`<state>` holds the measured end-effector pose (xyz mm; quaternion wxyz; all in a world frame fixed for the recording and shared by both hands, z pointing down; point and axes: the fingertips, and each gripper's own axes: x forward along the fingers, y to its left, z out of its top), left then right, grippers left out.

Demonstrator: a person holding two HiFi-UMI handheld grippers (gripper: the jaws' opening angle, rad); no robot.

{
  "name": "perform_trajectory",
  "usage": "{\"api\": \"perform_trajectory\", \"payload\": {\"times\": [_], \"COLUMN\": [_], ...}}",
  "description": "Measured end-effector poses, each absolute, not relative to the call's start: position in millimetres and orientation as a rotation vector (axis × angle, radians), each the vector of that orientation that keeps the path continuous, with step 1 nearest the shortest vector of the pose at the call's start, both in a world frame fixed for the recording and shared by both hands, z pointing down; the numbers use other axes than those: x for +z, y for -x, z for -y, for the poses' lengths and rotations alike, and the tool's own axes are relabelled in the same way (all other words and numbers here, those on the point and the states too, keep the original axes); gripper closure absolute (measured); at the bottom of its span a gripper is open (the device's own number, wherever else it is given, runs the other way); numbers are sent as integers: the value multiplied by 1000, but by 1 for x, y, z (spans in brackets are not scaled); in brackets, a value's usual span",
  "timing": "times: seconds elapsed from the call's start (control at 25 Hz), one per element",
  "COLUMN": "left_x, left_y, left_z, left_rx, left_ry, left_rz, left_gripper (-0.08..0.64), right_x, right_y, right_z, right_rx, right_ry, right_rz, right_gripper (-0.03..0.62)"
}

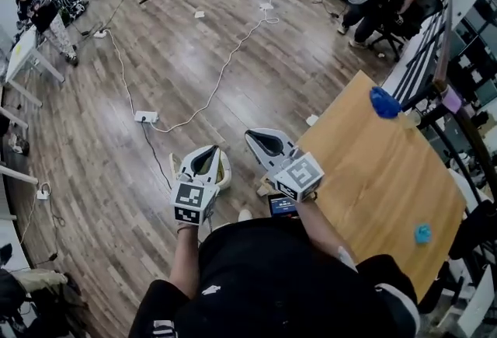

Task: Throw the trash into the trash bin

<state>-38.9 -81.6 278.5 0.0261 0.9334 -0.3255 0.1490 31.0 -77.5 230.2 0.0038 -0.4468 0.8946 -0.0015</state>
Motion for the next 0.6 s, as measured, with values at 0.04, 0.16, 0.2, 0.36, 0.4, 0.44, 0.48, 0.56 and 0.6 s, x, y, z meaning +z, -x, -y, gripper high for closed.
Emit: {"api": "perform_trajectory", "payload": {"times": [0.04,0.16,0.2,0.36,0.4,0.44,0.48,0.56,0.6], "left_x": [269,255,253,243,242,242,242,242,242], "left_y": [35,28,27,22,21,21,21,21,22], "left_z": [77,67,65,66,66,66,64,60,58], "left_rx": [424,383,383,351,347,347,346,343,344], "left_ry": [-2897,-2931,-2939,-2946,-2945,-2943,-2939,-2932,-2930], "left_rz": [1000,991,994,1017,1020,1020,1019,1023,1028], "left_gripper": [554,554,554,554,554,554,554,554,554], "right_x": [227,215,212,205,205,205,206,206,205], "right_y": [-33,-34,-34,-41,-42,-43,-43,-44,-43], "right_z": [74,66,64,61,61,62,61,58,56], "right_rx": [12,54,69,91,88,85,82,78,77], "right_ry": [1397,1354,1343,1319,1316,1314,1312,1304,1299], "right_rz": [-2798,-2783,-2782,-2766,-2764,-2763,-2762,-2761,-2761], "right_gripper": [594,594,594,594,594,594,594,594,594]}}
